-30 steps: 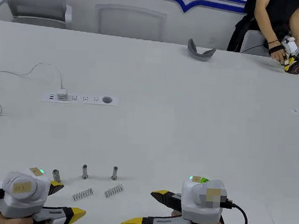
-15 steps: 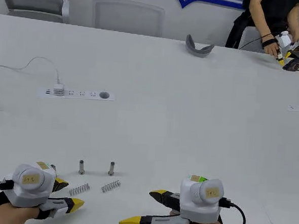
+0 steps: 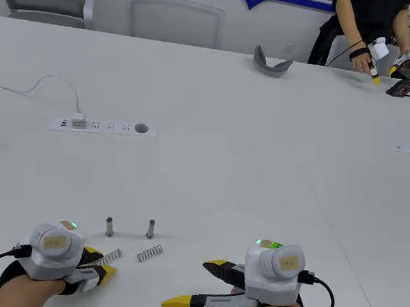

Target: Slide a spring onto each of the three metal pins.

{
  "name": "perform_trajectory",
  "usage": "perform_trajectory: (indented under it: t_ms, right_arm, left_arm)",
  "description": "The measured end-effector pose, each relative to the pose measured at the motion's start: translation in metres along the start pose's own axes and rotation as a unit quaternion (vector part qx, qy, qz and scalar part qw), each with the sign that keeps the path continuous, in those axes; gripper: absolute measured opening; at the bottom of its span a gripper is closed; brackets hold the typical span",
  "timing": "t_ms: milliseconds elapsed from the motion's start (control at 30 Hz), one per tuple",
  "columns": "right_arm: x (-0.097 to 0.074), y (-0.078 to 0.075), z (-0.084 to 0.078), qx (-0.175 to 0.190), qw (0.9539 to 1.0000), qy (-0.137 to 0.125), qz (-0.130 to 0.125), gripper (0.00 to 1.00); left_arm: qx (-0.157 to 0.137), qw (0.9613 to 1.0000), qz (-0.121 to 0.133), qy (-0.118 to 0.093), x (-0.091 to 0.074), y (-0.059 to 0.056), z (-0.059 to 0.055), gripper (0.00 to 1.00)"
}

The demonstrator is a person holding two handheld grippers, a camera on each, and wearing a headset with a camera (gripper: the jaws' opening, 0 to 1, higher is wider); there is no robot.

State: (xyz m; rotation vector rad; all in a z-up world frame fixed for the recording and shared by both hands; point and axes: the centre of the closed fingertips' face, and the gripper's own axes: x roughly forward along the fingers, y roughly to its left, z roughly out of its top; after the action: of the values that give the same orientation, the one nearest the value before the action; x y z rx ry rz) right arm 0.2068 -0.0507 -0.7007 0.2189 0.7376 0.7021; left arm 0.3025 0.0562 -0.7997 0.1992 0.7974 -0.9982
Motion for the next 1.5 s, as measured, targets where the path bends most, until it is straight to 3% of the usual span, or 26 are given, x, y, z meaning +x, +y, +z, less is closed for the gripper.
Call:
perform_trajectory:
  t_ms: [233,400,633,800,1067,1400,1500]
  right_arm:
    - [0.000,0.000,0.001,0.000,1.0000,-0.002,0.001,0.79]
    - [0.003,0.003,0.001,-0.003,1.0000,0.000,0.005,0.79]
    - [0.012,0.010,-0.001,-0.003,0.9999,0.005,0.014,0.78]
    - [0.016,0.014,-0.003,-0.005,0.9997,0.009,0.021,0.78]
    - [0.020,0.018,-0.004,-0.012,0.9993,0.017,0.030,0.78]
    - [0.023,0.019,-0.002,-0.016,0.9989,0.022,0.038,0.78]
    - [0.024,0.020,-0.003,-0.017,0.9988,0.024,0.040,0.78]
  left_arm:
    - [0.010,0.9995,0.029,0.002,-0.003,0.007,-0.002,0.12]
    - [0.010,0.9995,0.027,0.011,-0.011,0.006,-0.009,0.11]
    - [-0.012,0.9995,0.029,0.003,-0.028,0.007,-0.017,0.11]
    - [-0.017,0.9993,0.032,0.002,-0.041,0.007,-0.029,0.11]
    - [-0.023,0.9987,0.044,0.005,-0.062,0.017,-0.045,0.11]
    - [-0.038,0.9975,0.060,-0.008,-0.086,0.024,-0.046,0.11]
    - [-0.039,0.9973,0.061,-0.013,-0.093,0.021,-0.043,0.11]
